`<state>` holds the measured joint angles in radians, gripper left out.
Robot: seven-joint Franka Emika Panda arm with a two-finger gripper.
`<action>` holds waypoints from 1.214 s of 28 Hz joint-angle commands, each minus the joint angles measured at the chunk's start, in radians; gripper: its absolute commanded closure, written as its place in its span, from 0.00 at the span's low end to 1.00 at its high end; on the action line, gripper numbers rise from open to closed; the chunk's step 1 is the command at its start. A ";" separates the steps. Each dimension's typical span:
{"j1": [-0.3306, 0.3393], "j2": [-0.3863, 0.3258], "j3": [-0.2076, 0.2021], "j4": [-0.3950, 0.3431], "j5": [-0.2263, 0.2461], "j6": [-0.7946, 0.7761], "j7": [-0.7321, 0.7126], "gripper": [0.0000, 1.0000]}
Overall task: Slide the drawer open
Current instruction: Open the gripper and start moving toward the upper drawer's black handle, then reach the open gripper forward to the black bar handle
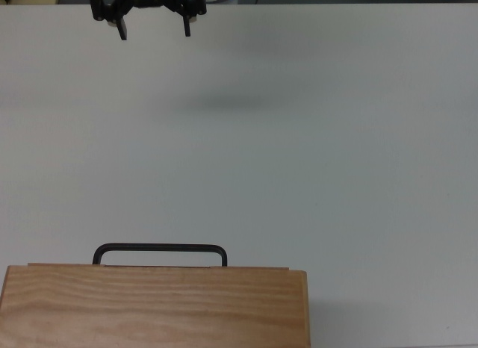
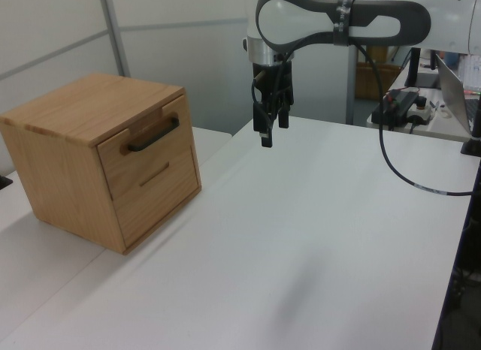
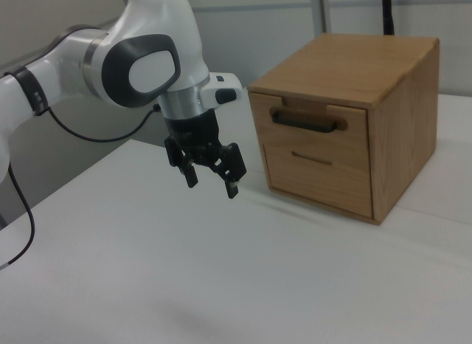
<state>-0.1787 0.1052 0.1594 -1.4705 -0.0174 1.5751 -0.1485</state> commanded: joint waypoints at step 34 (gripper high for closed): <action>0.045 0.024 0.014 -0.005 0.008 0.086 1.059 0.00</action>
<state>-0.1381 0.1188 0.1680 -1.4710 -0.0162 1.6183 0.6931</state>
